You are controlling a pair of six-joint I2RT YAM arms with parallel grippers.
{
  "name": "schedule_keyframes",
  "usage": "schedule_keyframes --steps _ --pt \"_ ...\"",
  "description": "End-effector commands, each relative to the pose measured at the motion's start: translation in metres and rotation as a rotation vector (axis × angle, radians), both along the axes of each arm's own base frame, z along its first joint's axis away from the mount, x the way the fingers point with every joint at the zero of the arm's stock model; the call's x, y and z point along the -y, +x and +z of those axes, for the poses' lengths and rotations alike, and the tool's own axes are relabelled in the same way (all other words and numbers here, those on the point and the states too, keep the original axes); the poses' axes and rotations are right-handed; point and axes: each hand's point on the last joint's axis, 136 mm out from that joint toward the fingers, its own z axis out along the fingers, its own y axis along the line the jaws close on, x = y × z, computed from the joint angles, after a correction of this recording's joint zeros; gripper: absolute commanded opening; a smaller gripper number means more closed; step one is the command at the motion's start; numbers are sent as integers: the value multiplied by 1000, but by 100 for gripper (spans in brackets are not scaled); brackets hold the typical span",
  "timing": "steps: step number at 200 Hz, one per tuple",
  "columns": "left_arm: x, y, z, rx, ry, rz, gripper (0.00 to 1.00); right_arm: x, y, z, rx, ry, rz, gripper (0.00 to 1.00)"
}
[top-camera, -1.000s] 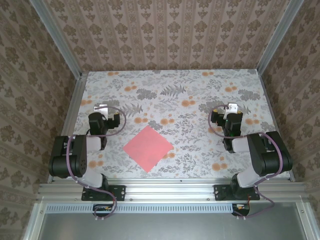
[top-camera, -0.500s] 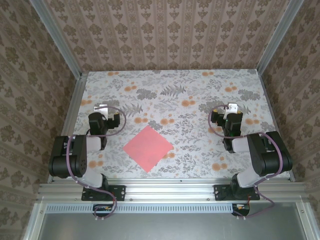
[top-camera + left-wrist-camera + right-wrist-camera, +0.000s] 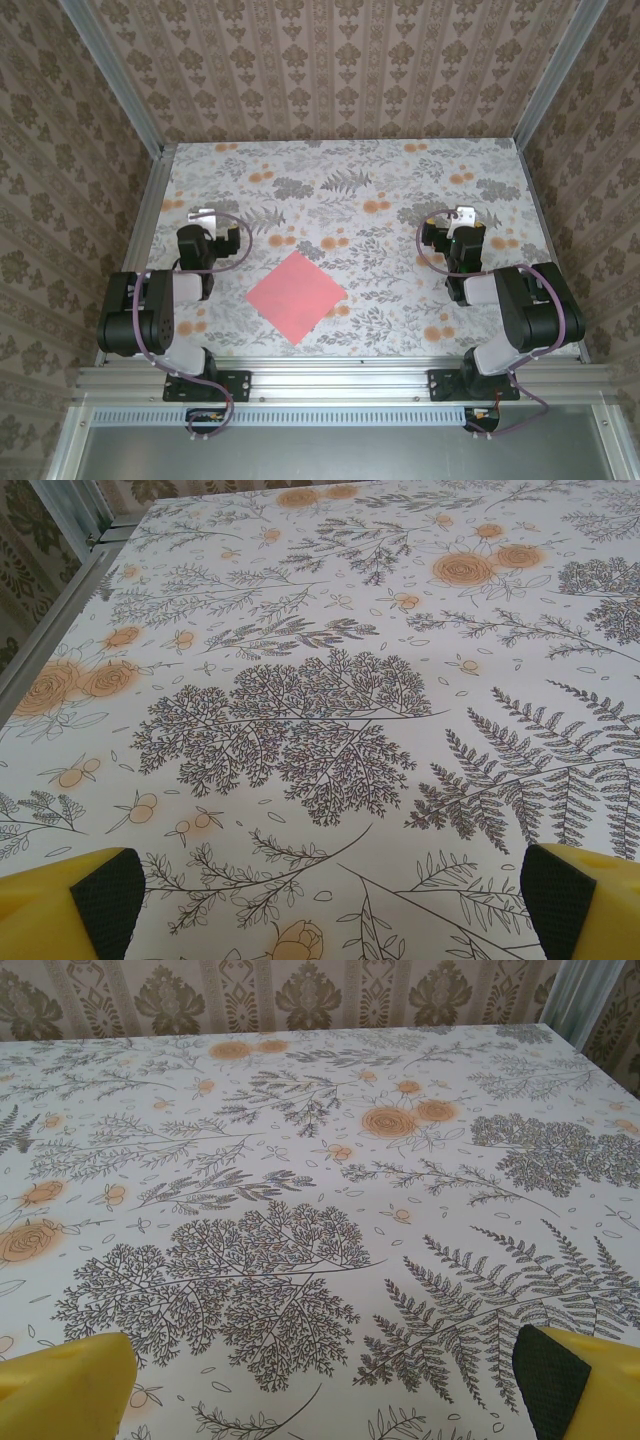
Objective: Fold a paper plane with a square sheet of paper (pick it up from the middle)
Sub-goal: Move the square sheet of paper to the center of the table.
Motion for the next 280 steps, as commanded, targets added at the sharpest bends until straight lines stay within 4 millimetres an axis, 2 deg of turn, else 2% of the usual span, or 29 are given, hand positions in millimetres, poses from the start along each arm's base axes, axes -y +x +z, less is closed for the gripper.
schedule_keyframes --steps 1,136,157,186,195,199,221,240,262,272,280 --pt "0 5 10 30 11 -16 100 1 4 11 43 -3 -15 100" --pt "0 5 10 29 11 -16 100 -1 4 10 46 10 11 100" --pt "0 5 10 30 10 -17 100 -10 -4 18 94 8 68 100" --pt "0 5 10 29 9 -17 100 -9 -7 33 82 10 64 100" --pt "0 5 9 28 11 -17 100 -9 -7 27 32 18 63 100" --pt "0 5 10 30 10 -17 100 -10 -8 39 44 23 63 100" --pt "0 5 10 31 10 -16 100 -11 -8 57 -42 82 49 100" --pt "0 5 10 29 11 -17 100 -26 -2 77 -83 187 97 100" --pt "0 5 10 28 10 -15 100 -50 2 102 -162 399 147 100" --pt "-1 5 10 29 8 -16 100 -74 5 113 -164 482 269 100" --pt "-1 5 10 28 8 -15 100 -103 6 122 -155 565 428 100"
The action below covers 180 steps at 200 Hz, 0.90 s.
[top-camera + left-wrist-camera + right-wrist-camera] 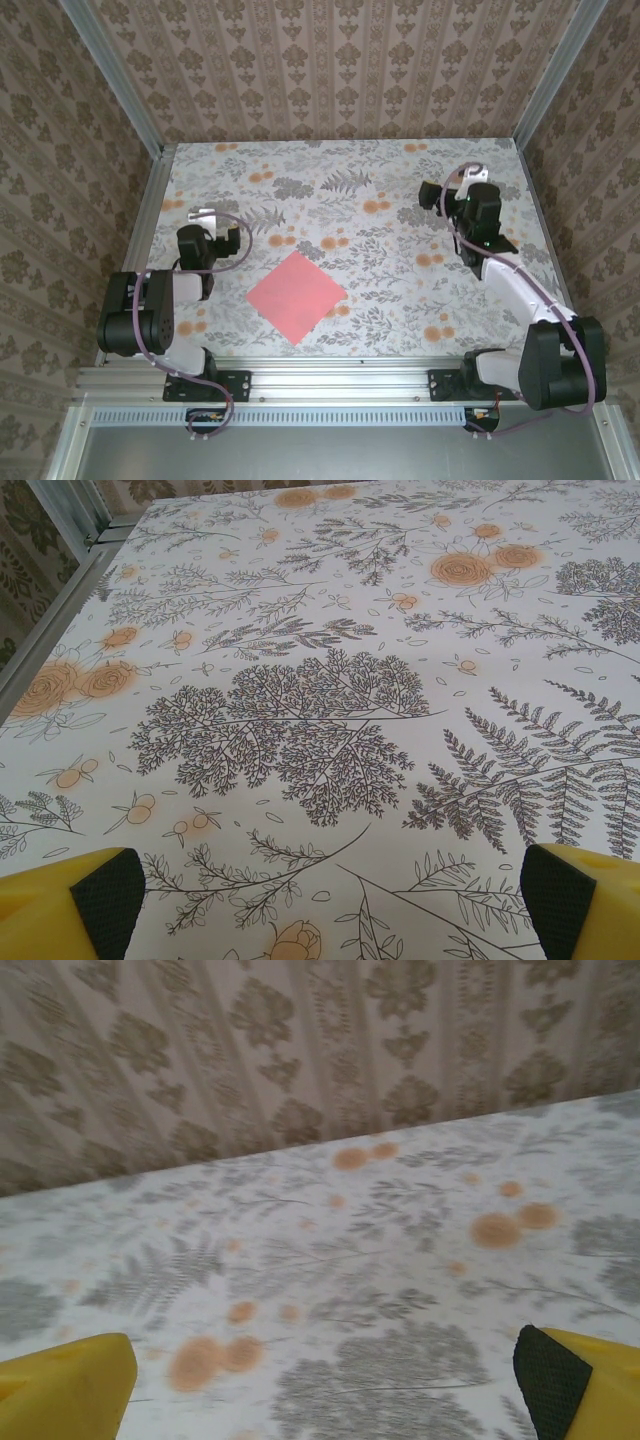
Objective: Fold a paper plane with a square sheet of paper (pick it up from the middle)
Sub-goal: Move the square sheet of paper to the center of the table.
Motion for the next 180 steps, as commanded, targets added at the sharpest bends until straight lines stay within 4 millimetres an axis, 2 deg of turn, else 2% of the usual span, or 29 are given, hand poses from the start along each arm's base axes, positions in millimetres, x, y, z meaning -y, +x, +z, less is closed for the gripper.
schedule_keyframes --steps 1,21,24,34,50,62,75,83,102,121,143,152,180 --pt "-1 5 10 29 9 -13 100 -63 -16 -15 -165 287 303 100" --pt "7 2 20 34 21 -56 100 -104 -11 -8 -238 462 471 94" --pt "8 2 24 24 20 -56 100 -116 -9 -18 -288 482 508 91" --pt "5 1 32 -57 5 -42 100 -141 -10 -27 -359 486 577 86" --pt "12 0 65 -35 -8 -80 100 -174 -13 -40 -453 440 626 80" --pt "12 -11 93 41 -39 -60 100 -200 -22 -55 -515 377 669 77" --pt "-8 -27 114 47 -112 81 100 -226 -36 -70 -586 312 715 72" --pt "-13 -37 125 34 -143 116 100 -243 -48 -76 -617 281 778 70" --pt "-6 -58 145 8 -228 100 100 -275 -77 -95 -698 193 870 66" --pt "-5 -76 149 -23 -331 141 100 -300 -101 -110 -742 111 945 66" --pt "-30 -107 129 -68 -472 387 100 -326 -125 -124 -793 41 1020 63" --pt "-31 -114 124 -68 -491 398 100 -334 -131 -128 -806 11 1035 63" --pt "-15 -126 115 -50 -556 317 100 -350 -136 -143 -837 -35 1046 63"
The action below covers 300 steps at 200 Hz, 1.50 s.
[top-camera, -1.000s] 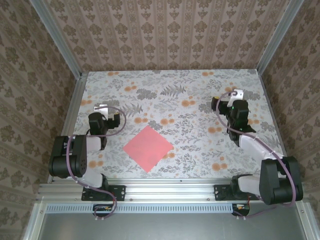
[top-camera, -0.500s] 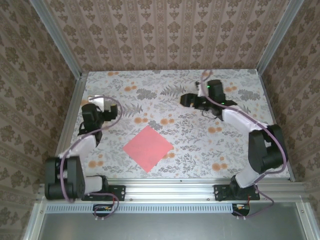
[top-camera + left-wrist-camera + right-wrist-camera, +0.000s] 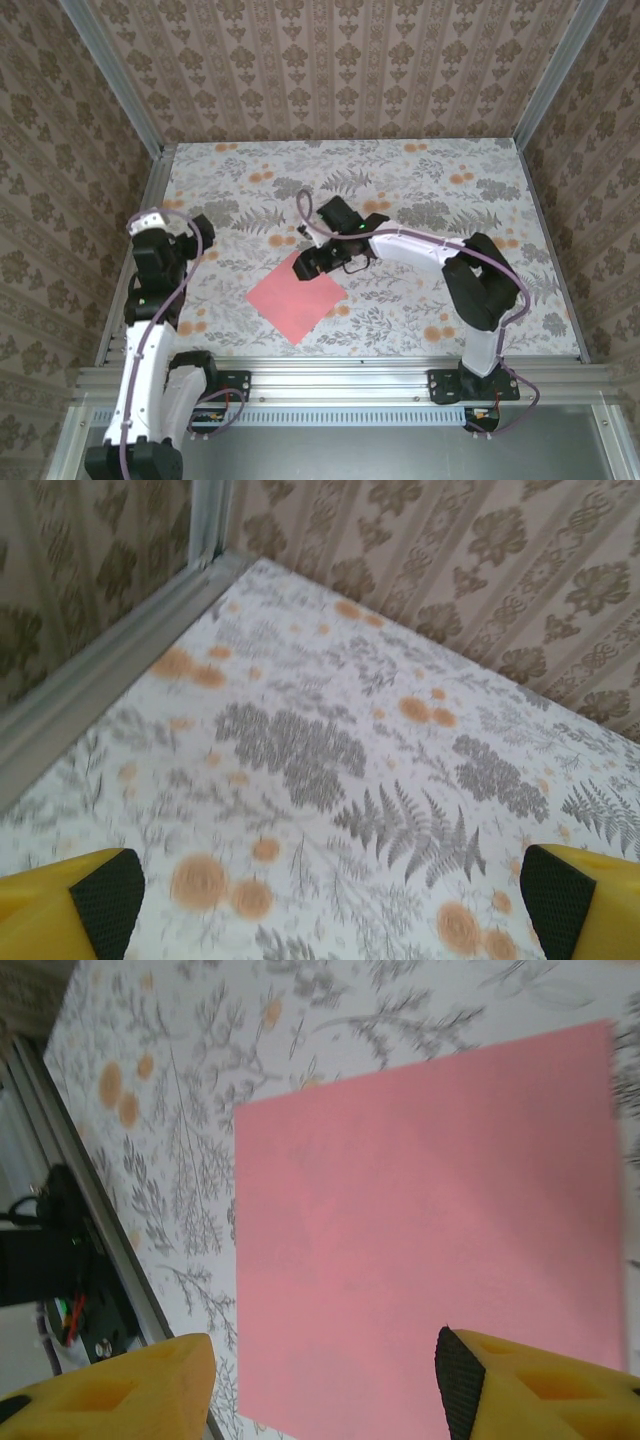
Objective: Fold a paper plane with a square sheet of paper (pick it up from the middle)
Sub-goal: Move the square sheet of paper to the center of the table.
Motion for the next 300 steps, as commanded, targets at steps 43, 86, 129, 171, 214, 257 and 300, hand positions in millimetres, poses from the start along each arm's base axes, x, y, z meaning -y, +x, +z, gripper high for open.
schedule_keyframes --steps 43,86,129,171,214,257,300 --pt "20 -39 -42 -72 -143 -63 100 -26 -11 -31 -38 -96 74 63" --pt "39 -45 -48 -61 -199 -158 100 -13 4 -70 -49 -240 -4 61" --pt "57 -42 -53 -92 -232 -254 100 19 25 -92 -62 -320 -137 59" --pt "78 -37 -53 -133 -250 -347 100 74 57 -98 -27 -435 -299 57" --pt "137 -30 -71 -259 -131 -516 100 149 72 -91 -53 -458 -488 56" --pt "182 -12 -81 -318 -36 -600 100 172 82 -43 33 -541 -502 59" --pt "195 5 -79 -311 -50 -607 100 179 80 -17 110 -585 -432 76"
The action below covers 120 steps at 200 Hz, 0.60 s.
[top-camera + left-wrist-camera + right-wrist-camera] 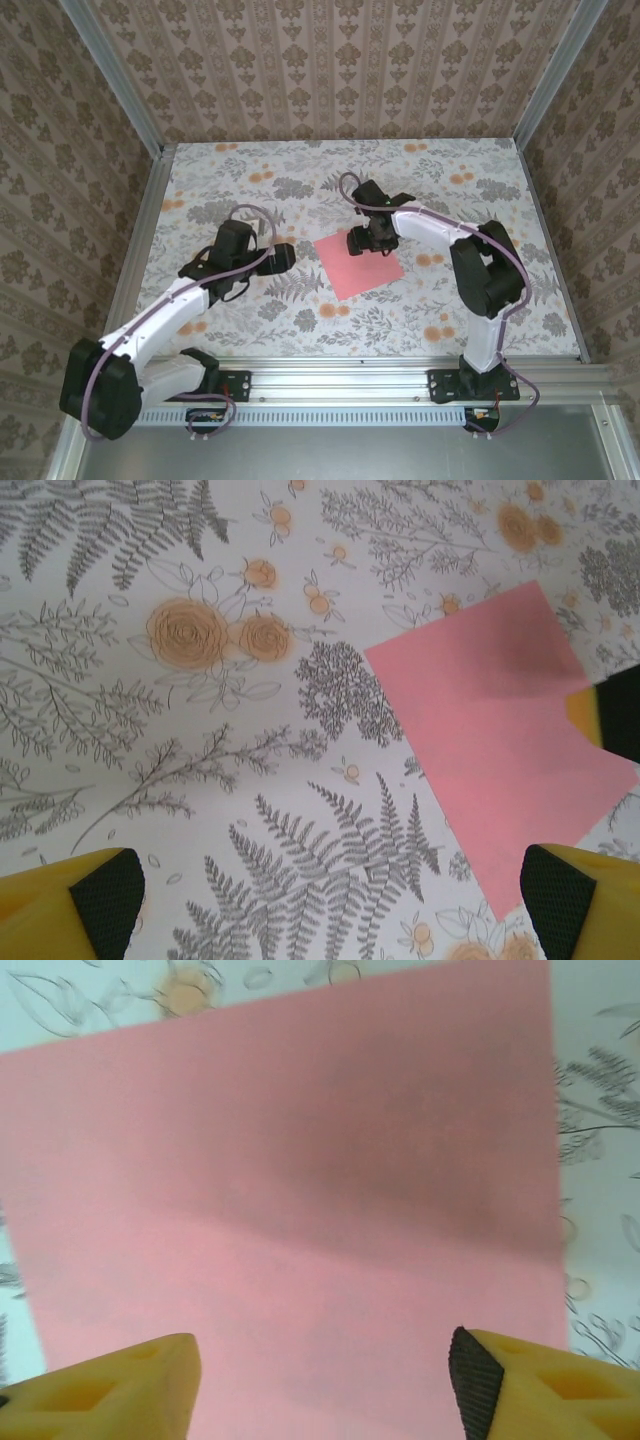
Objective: Fold a paper plane with a square sheet of paper (pick it up from the middle)
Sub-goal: Move the square sheet of paper to the center of the table, then fold the square sheet of paper in half at the center of the table.
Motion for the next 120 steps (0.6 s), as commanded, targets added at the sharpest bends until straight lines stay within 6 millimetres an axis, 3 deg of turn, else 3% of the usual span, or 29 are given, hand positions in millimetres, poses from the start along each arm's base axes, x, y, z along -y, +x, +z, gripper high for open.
schedule_keyframes --steps 1,44,81,120 --pt "8 17 20 79 -20 6 100 10 -4 20 8 -81 80 76" --pt "18 29 8 46 -41 10 100 -4 -14 -1 -119 -55 181 79" --pt "20 35 9 49 -46 27 100 -3 -26 -30 -187 -36 95 79" --pt "19 38 13 53 -19 16 100 -2 -54 -49 -255 51 -17 78"
